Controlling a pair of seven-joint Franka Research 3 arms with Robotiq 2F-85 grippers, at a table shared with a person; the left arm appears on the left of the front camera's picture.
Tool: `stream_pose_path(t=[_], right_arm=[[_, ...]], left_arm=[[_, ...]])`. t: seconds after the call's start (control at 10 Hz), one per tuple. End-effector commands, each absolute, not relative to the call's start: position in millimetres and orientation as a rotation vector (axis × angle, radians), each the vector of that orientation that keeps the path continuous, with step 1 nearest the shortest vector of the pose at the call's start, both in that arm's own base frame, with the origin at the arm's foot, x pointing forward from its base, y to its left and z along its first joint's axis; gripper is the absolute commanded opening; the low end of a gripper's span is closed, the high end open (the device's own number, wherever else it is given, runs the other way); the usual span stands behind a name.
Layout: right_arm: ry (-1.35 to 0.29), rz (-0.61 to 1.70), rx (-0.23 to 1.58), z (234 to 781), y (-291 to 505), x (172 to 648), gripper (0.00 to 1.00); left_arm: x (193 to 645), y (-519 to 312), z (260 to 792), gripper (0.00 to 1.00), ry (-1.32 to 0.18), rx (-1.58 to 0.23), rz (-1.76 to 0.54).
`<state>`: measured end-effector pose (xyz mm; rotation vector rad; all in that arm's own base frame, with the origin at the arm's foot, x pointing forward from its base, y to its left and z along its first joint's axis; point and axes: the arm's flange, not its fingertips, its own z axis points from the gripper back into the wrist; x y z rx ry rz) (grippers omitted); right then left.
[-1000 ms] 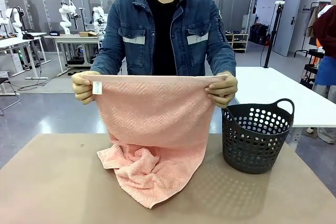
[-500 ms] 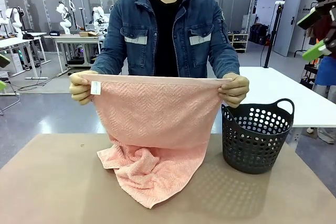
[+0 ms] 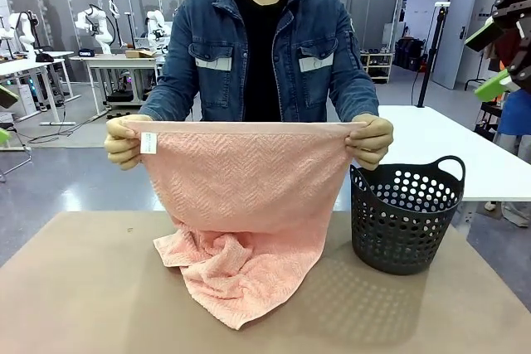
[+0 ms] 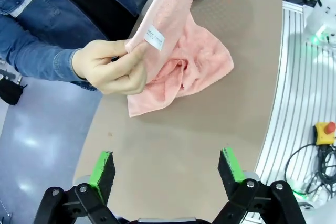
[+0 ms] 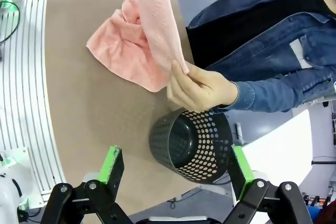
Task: Fold the towel.
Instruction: Grab the top end of the 100 cm Hotel Towel extended by the human.
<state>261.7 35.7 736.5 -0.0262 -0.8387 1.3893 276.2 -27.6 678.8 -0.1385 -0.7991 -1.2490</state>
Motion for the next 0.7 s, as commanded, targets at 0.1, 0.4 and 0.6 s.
stream_pose_path(t=[0.1,0.4,0.6], right_arm=[[-0.791,1.482,0.008,734,56,270,1.00],[-0.672,1.584,0.012,727,119,302,1.00],[-0.634,1.608,-0.025,728,146,312,1.00]], left_arm=[[269,-41,702,1.00,-0.858,-0.061,-1.312],[282,-107,739,1.00,-0.790,0.080,-1.433],[293,-151,752,1.00,-0.715,0.136,-1.481]])
